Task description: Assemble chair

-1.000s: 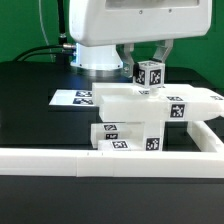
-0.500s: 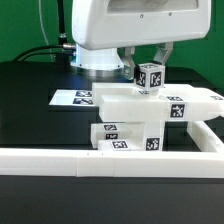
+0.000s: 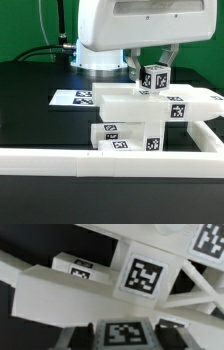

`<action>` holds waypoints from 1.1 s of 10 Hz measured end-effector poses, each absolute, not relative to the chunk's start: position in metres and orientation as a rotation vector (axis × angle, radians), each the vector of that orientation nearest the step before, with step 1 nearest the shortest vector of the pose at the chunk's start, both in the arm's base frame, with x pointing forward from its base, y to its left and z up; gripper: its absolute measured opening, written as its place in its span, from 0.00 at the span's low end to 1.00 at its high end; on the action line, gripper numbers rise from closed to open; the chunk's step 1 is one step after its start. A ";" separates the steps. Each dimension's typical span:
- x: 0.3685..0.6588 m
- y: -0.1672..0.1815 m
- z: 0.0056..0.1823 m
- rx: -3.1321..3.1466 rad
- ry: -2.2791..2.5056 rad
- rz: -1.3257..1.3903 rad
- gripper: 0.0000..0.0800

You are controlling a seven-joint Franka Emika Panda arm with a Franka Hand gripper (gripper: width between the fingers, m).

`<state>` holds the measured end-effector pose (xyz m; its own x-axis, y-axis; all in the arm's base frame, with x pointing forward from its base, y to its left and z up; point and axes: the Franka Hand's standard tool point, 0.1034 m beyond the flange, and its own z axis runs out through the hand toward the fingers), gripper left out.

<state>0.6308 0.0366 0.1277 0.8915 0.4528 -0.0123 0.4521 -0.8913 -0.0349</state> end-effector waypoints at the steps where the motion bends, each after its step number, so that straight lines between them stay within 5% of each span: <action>1: 0.631 0.036 0.128 -3.026 -0.723 0.030 0.36; 11: 0.637 0.036 0.131 -3.038 -0.714 -0.031 0.36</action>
Offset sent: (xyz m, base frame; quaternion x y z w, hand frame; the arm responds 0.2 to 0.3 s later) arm 0.0066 -0.0039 -0.0099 -0.0072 0.0335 -0.0287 0.9990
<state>0.6367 0.0364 0.1313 0.8951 0.4452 0.0240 0.4456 -0.8951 -0.0155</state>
